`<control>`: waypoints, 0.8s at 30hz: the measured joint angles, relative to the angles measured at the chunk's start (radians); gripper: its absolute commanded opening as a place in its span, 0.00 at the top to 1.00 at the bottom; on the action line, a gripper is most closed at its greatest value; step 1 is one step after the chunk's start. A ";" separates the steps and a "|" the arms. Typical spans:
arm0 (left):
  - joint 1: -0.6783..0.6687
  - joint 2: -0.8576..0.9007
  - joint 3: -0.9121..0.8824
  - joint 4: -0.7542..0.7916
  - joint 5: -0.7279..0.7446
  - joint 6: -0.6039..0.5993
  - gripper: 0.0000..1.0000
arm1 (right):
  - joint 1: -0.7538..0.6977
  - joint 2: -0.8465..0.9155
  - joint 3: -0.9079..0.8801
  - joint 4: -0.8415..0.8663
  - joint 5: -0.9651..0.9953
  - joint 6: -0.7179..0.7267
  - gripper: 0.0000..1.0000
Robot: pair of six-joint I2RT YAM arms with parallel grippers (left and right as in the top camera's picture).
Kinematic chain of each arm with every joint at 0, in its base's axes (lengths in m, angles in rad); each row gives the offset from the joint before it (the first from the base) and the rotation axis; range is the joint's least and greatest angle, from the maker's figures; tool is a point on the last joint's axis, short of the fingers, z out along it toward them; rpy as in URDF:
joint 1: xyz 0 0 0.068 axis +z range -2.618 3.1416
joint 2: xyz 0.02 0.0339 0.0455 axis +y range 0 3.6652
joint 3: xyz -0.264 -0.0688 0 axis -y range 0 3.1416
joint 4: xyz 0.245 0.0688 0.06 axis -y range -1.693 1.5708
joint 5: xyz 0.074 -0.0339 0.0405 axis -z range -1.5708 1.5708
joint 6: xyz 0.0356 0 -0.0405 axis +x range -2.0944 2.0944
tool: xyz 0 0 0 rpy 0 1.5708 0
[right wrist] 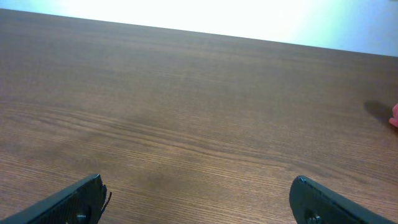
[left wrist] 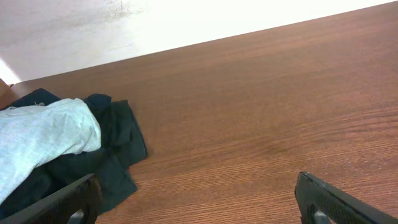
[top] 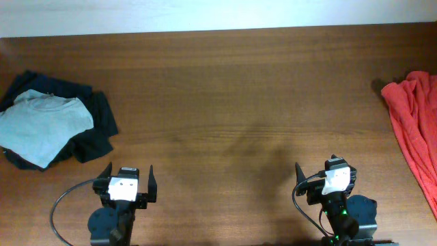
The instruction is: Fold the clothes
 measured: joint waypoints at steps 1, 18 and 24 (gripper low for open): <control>0.000 0.000 0.000 0.000 0.000 0.000 0.01 | 0.000 0.000 0.000 0.000 0.000 0.000 0.01; 0.001 0.000 0.008 0.111 0.360 -0.025 0.01 | 0.000 0.000 -0.002 0.122 -0.401 0.096 0.01; 0.001 0.092 0.198 0.095 0.347 -0.045 0.01 | 0.000 0.047 0.087 0.111 -0.333 0.113 0.01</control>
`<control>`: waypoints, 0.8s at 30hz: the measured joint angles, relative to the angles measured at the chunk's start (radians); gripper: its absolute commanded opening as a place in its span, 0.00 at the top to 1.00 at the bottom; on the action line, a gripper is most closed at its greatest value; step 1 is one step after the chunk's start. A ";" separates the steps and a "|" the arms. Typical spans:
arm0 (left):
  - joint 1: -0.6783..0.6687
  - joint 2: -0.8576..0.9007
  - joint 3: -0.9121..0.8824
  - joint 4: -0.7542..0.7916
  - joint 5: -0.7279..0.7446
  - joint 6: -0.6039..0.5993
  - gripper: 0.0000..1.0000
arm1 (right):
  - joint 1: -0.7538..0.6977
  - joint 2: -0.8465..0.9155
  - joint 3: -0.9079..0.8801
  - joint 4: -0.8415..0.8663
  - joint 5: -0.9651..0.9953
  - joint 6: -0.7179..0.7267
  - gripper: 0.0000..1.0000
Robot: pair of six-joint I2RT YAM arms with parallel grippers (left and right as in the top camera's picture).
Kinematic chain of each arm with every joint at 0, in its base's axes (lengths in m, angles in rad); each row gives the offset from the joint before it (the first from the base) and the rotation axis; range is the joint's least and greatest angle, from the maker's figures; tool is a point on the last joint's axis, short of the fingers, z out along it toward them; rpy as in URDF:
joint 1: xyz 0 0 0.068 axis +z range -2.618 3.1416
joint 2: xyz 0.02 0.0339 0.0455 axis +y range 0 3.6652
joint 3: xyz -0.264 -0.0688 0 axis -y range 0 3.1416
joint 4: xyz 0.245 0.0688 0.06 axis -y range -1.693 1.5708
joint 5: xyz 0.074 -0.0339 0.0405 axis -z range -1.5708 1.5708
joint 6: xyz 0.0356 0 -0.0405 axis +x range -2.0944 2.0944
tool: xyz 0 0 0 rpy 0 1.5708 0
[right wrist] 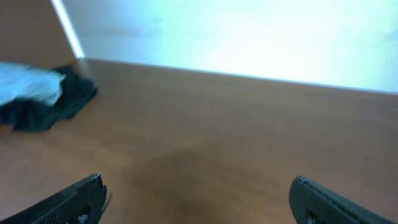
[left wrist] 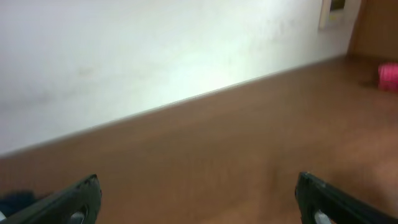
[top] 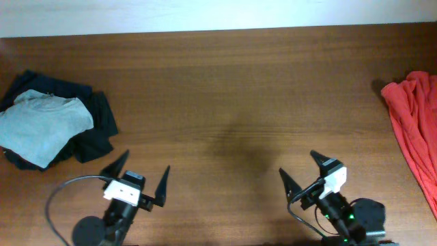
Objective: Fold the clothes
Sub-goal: 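Move the right gripper to the orange shirt pile and grasp a shirt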
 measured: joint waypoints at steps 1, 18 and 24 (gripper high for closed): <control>0.000 0.033 0.048 -0.020 -0.008 -0.002 0.01 | 0.000 0.023 0.033 -0.006 0.016 0.001 0.01; 0.000 1.080 0.899 -0.557 -0.035 -0.006 0.01 | 0.000 0.993 0.943 -0.619 0.138 0.006 0.02; 0.000 1.215 0.900 -0.564 0.001 -0.006 0.01 | 0.000 1.210 0.969 -0.650 0.102 0.008 0.01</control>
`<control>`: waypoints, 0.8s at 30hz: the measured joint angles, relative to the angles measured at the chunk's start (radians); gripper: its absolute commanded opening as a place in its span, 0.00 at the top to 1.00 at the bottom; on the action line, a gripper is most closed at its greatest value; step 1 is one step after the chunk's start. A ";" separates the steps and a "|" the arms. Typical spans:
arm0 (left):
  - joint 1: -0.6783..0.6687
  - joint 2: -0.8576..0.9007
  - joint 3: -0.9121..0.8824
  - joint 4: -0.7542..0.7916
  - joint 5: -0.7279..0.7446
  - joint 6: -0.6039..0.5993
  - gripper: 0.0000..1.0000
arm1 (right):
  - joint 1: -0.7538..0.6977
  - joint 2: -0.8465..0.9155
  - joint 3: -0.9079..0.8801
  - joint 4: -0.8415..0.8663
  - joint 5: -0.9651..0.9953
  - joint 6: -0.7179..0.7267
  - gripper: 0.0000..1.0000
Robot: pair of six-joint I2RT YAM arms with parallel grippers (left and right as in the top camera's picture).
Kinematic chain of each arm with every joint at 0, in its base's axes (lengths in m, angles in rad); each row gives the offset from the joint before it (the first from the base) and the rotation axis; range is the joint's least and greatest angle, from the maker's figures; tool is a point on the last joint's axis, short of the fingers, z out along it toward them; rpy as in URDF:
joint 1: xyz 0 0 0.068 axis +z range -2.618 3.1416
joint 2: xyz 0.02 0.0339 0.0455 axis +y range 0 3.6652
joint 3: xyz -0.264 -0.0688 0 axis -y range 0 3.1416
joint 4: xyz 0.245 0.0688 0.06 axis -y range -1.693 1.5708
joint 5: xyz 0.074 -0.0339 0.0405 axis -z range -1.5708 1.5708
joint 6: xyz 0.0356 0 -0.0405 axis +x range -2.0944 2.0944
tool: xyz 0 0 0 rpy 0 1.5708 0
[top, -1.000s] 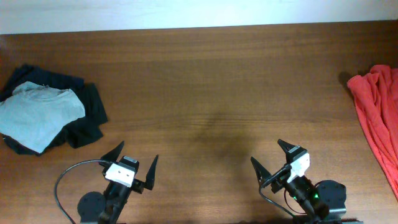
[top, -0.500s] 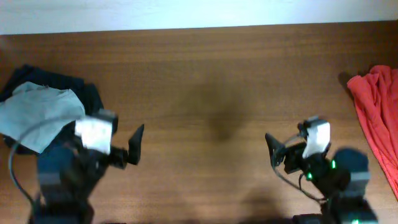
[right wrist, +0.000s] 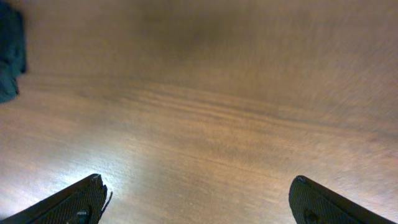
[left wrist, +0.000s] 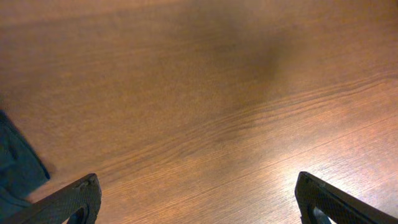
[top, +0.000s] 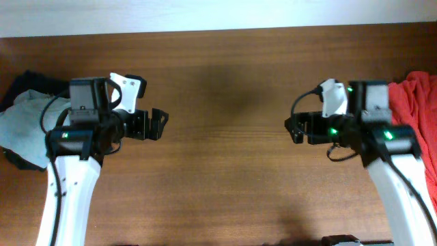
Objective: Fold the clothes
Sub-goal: 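Move the right gripper to the orange shirt pile and grasp a shirt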
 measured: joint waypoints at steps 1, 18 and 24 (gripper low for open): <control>0.000 0.018 0.000 -0.001 0.003 0.000 0.01 | -0.003 0.038 0.000 -0.002 -0.001 0.014 0.02; 0.000 0.100 0.000 -0.004 0.011 0.000 0.01 | -0.613 0.127 0.001 0.154 0.193 0.306 0.12; 0.000 0.100 0.000 0.001 0.014 0.000 0.01 | -0.735 0.320 0.001 0.288 0.221 0.366 0.19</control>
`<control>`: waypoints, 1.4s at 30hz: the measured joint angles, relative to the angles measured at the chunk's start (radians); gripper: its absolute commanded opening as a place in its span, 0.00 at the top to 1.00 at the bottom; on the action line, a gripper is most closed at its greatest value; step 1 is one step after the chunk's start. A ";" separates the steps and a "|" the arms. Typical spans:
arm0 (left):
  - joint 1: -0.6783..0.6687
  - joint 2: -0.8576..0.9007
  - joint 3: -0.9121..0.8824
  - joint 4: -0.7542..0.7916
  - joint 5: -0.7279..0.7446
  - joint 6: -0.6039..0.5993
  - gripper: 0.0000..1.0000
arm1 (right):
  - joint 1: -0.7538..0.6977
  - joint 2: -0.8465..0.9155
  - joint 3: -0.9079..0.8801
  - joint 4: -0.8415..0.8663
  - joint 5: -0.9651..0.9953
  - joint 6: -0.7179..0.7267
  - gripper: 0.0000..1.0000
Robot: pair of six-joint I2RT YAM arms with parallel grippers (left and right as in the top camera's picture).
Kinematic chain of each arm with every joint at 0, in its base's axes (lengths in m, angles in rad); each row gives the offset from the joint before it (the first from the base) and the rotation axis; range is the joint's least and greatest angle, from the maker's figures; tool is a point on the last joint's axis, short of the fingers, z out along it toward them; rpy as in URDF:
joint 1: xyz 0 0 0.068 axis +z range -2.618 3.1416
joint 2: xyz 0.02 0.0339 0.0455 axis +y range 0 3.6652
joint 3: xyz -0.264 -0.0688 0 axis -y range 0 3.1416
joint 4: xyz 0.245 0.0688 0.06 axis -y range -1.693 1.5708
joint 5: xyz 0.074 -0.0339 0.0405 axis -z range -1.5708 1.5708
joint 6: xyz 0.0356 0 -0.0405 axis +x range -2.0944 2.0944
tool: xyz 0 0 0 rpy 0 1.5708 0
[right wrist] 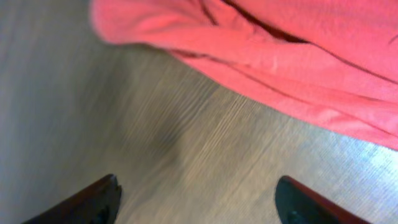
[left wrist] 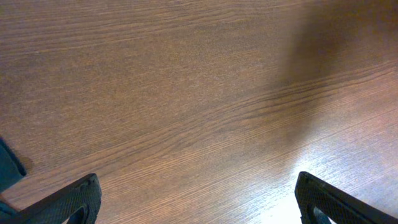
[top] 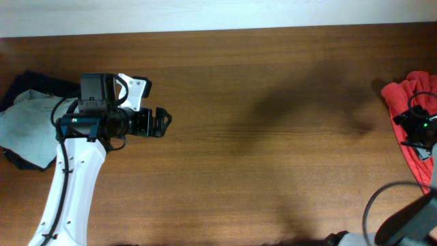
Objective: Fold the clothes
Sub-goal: 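Move the right gripper to the orange shirt pile and grasp a shirt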
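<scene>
A crumpled red garment (top: 410, 102) lies at the table's right edge; in the right wrist view the red garment (right wrist: 298, 56) fills the top of the frame. My right gripper (right wrist: 198, 202) is open just short of its near hem, over bare wood, and shows in the overhead view as the right gripper (top: 408, 124). At the far left a light blue garment (top: 24, 133) lies on a dark navy one (top: 41, 85). My left gripper (top: 161, 121) is open over bare wood to the right of that pile; the left gripper (left wrist: 199, 202) holds nothing.
The brown wooden table (top: 246, 171) spreads between the two piles. A white wall strip (top: 205, 14) runs along the far edge. A sliver of dark cloth (left wrist: 7, 168) shows at the left edge of the left wrist view.
My right gripper was over the table right of centre; now it is at the far right edge beside the red garment. The left gripper has hardly moved. Both stay open.
Both arms sat folded at the table's front edge with open grippers. Then both were lifted, cameras facing the wall. Then both were over the table, left near the blue pile and right at centre-right. Now the right one is at the red garment.
</scene>
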 measured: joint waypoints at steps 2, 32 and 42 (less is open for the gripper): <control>0.000 0.000 0.000 0.000 0.000 0.000 0.01 | -0.004 0.070 0.000 0.079 0.003 0.014 0.20; 0.000 0.001 0.000 0.008 0.001 0.000 0.01 | 0.007 0.332 0.029 0.456 -0.179 0.154 0.43; 0.000 0.001 0.000 0.016 0.000 0.000 0.01 | 0.057 0.306 0.044 0.502 -0.171 -0.312 0.25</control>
